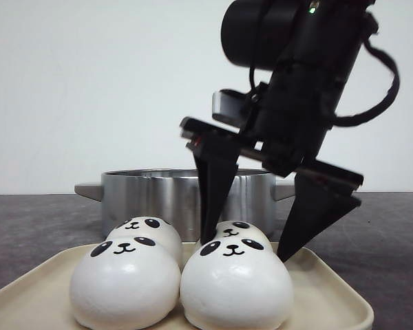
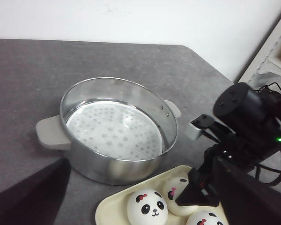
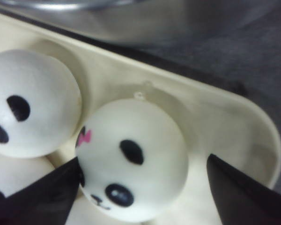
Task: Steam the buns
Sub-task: 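Grasp the farther panda bun nearest the right gripper with the right gripper, then lift the bun, lower it into the steel pot, open the right gripper, then grasp the farther panda bun nearest the left gripper with the left gripper, then carry the bun over the pot, lower it in, open the left gripper, then grasp the nearer panda bun on the tray with the right gripper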
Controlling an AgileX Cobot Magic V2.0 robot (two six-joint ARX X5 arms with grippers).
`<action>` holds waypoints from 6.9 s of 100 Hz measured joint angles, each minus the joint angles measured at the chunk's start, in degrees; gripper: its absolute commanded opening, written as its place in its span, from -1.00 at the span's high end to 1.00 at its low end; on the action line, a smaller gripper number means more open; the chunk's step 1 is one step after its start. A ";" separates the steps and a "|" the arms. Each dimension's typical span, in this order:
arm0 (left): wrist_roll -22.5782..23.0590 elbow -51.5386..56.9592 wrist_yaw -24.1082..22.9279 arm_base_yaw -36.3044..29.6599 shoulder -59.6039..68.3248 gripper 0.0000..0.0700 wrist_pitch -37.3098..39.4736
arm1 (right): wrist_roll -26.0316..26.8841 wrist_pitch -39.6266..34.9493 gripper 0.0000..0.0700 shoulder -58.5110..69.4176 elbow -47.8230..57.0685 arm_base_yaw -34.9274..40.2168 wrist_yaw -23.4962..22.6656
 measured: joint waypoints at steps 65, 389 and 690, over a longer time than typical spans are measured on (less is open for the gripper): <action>2.56 0.00 -4.02 -1.01 0.00 -0.55 0.11 | -0.15 -5.27 0.98 -12.52 12.74 2.93 0.61; -13.60 0.92 -12.81 -24.37 58.90 0.98 15.69 | -16.66 -15.80 0.99 -31.74 34.01 2.29 26.43; -10.32 27.47 -18.91 -13.97 24.70 -0.91 2.80 | 6.19 -12.92 -0.25 -17.22 -0.70 11.19 4.52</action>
